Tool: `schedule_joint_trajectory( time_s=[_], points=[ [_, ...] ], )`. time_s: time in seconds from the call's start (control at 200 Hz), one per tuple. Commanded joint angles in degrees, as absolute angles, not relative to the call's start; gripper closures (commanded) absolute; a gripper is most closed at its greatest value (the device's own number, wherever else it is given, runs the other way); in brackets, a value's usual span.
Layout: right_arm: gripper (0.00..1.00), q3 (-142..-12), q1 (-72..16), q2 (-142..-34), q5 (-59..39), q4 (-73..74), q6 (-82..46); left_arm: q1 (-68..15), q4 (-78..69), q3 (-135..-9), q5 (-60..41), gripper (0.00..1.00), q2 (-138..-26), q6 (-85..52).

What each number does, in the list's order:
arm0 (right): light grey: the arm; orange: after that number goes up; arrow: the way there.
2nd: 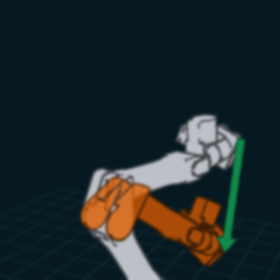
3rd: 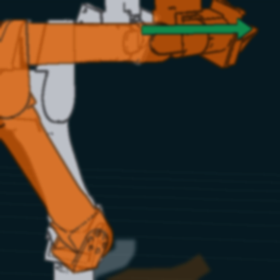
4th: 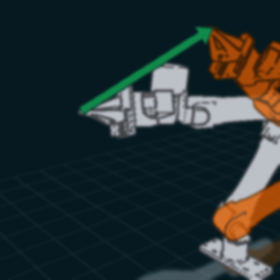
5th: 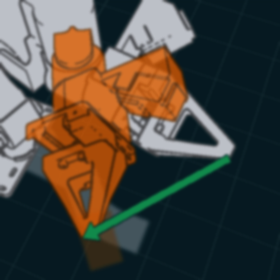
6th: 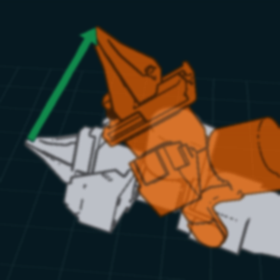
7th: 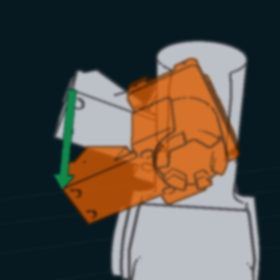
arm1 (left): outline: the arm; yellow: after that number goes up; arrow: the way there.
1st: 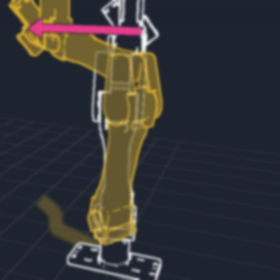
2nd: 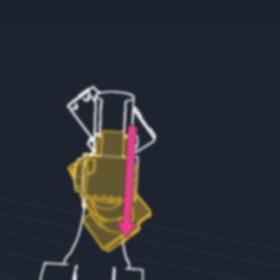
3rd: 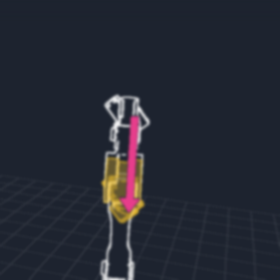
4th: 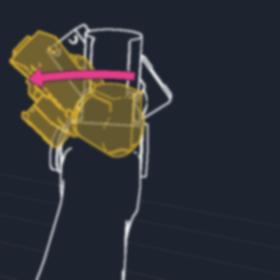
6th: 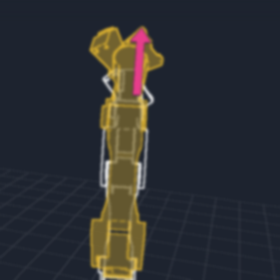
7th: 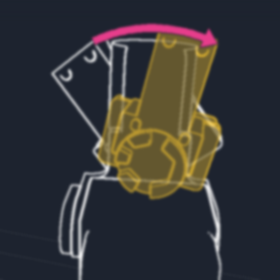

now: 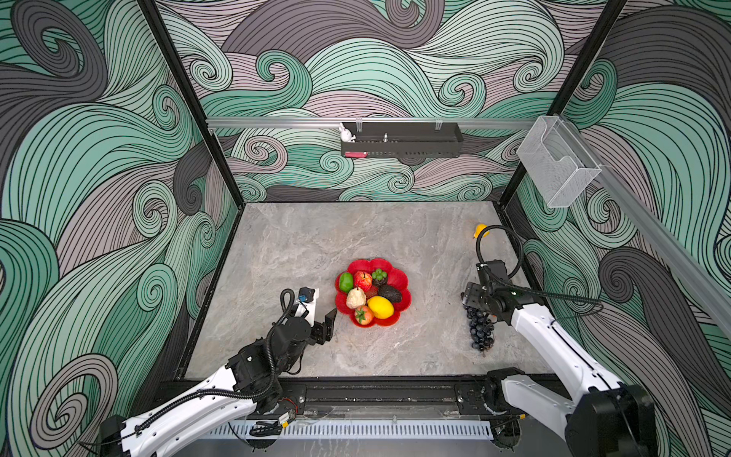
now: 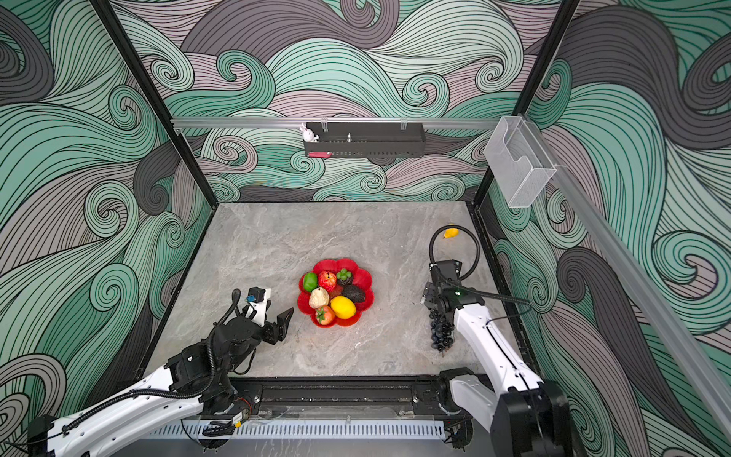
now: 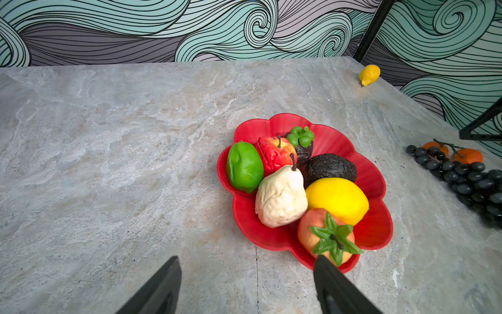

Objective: Place and organize the fake fruits in the fruit bowl
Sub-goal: 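Open and withdraw the left gripper while the right gripper moves to the grapes, then lower the right gripper onto the orange tomato vine and grasp its stem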

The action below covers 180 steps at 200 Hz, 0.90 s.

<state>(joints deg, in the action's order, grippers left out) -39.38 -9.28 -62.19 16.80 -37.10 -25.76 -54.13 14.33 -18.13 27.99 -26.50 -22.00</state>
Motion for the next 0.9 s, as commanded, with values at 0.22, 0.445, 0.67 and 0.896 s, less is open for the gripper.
schedule_joint_trajectory(
  time_s=[0.22, 0.445, 0.67, 0.896],
  points=[
    [0.24, -42.3, -4.9, -68.6, 16.4, -36.0, -23.2, -54.0, 11.6, -19.1, 26.5, 0.2, -27.1, -20.6],
    [0.27, -45.4, -3.9, -76.9, 15.5, -34.7, -23.7, -54.1, 11.9, -19.2, 26.5, 0.19, -27.1, -20.9],
    [0.3, -46.7, -3.0, -79.8, 16.9, -33.8, -23.7, -54.0, 11.9, -19.2, 26.4, 0.18, -27.2, -20.9],
    [0.32, -47.6, -1.8, -82.4, 16.6, -33.7, -23.5, -54.0, 12.0, -19.3, 26.4, 0.17, -27.4, -20.8]
  ],
)
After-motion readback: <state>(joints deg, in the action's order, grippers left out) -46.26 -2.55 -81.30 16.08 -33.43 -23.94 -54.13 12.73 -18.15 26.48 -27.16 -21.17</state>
